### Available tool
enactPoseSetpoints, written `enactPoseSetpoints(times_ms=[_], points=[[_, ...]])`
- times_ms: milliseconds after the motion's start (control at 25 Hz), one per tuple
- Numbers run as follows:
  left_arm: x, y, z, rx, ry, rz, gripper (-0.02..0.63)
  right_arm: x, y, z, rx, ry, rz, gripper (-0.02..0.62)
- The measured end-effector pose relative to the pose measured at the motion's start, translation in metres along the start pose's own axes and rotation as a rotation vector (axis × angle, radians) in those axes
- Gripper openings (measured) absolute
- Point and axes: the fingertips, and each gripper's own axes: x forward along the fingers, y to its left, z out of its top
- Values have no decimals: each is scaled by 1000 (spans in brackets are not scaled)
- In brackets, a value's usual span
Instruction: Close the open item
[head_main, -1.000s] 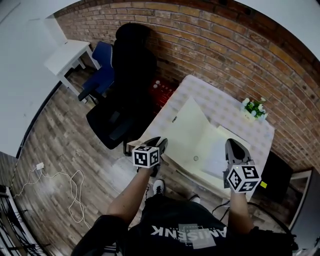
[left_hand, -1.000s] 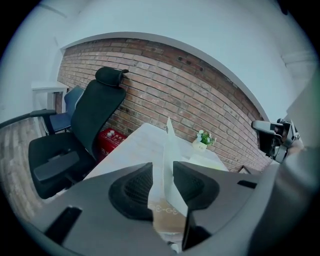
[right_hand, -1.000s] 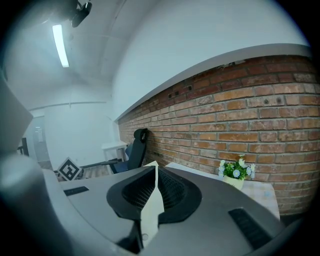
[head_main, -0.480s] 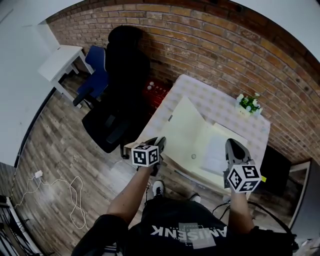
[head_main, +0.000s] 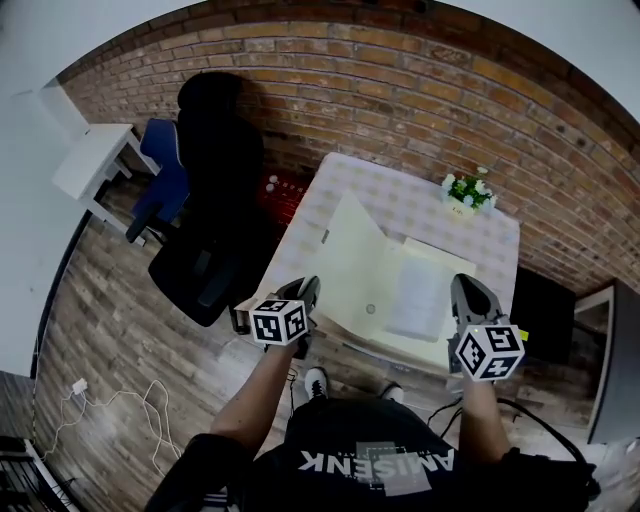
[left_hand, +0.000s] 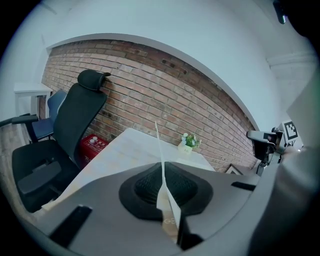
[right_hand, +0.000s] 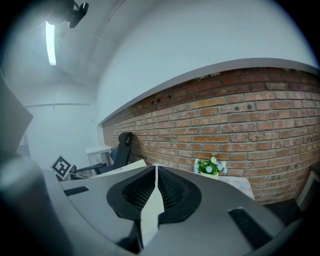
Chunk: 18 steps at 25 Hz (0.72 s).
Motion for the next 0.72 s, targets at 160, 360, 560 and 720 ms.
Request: enactPoseSetpoints(times_ms=[160, 360, 560, 720], points=[[-1, -26, 3, 51, -15, -51, 23, -15, -17, 0, 19, -11, -42, 44], [0, -60, 6, 72, -24, -101, 21, -33, -34, -4, 45, -23, -85, 44], [4, -95, 4, 122, -17, -145, 23, -52, -48, -10, 59, -36, -117, 44], [9, -126, 0, 151, -3, -181, 25, -68, -63, -16, 78, -39, -154, 44]])
